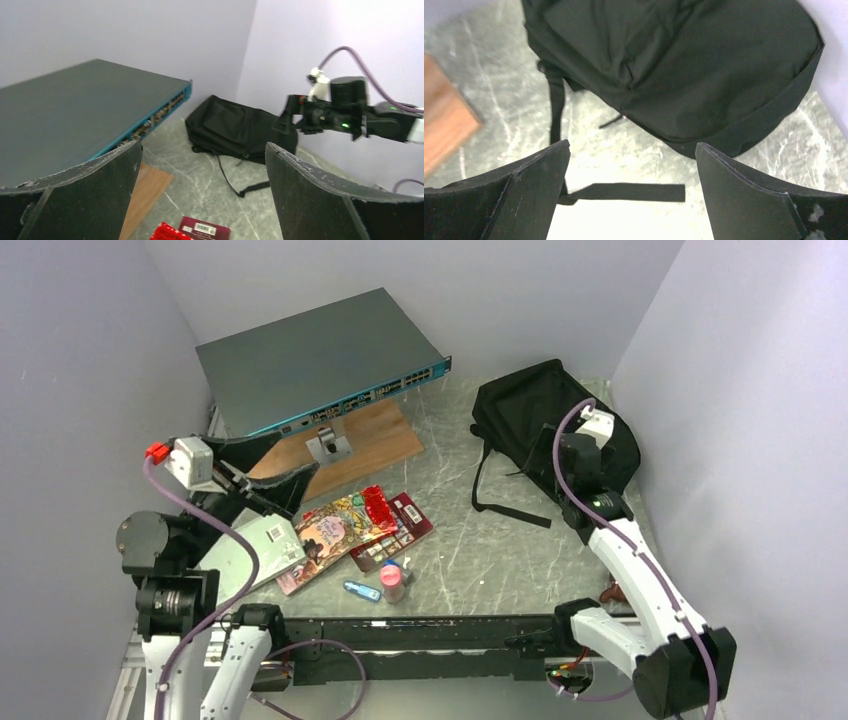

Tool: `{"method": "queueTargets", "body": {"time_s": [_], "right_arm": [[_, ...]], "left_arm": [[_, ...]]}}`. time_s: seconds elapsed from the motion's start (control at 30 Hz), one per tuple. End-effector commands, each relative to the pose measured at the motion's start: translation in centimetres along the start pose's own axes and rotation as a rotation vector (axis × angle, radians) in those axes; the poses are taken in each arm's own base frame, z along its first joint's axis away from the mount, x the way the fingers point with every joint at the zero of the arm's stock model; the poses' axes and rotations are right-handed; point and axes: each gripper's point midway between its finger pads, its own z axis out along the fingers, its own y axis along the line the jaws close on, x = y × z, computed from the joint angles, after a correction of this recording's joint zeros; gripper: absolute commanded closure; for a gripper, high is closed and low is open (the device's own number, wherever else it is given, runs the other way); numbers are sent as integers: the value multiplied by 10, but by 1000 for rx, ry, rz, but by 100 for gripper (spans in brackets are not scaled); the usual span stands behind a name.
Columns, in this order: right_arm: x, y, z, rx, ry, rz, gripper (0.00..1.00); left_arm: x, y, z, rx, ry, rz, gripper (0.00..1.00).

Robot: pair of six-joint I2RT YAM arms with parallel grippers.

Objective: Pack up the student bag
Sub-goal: Move the student bag to the center of the board.

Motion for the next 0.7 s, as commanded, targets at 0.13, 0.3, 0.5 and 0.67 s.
{"method": "queueTargets", "body": {"time_s": [0.13,0.3,0.5,0.67], "right_arm": [[21,-17,46,27,147,91,0],[37,-7,64,-48,223,106,0],[40,-70,79,226,218,161,0],[48,-129,84,441,227,241,0]], "left_arm": [[55,-38,35,222,178,-138,0],[107,-76,53,285,313,-133,0],[165,-112,66,302,483,-92,0],[197,-126,73,270,598,-71,0]]}}
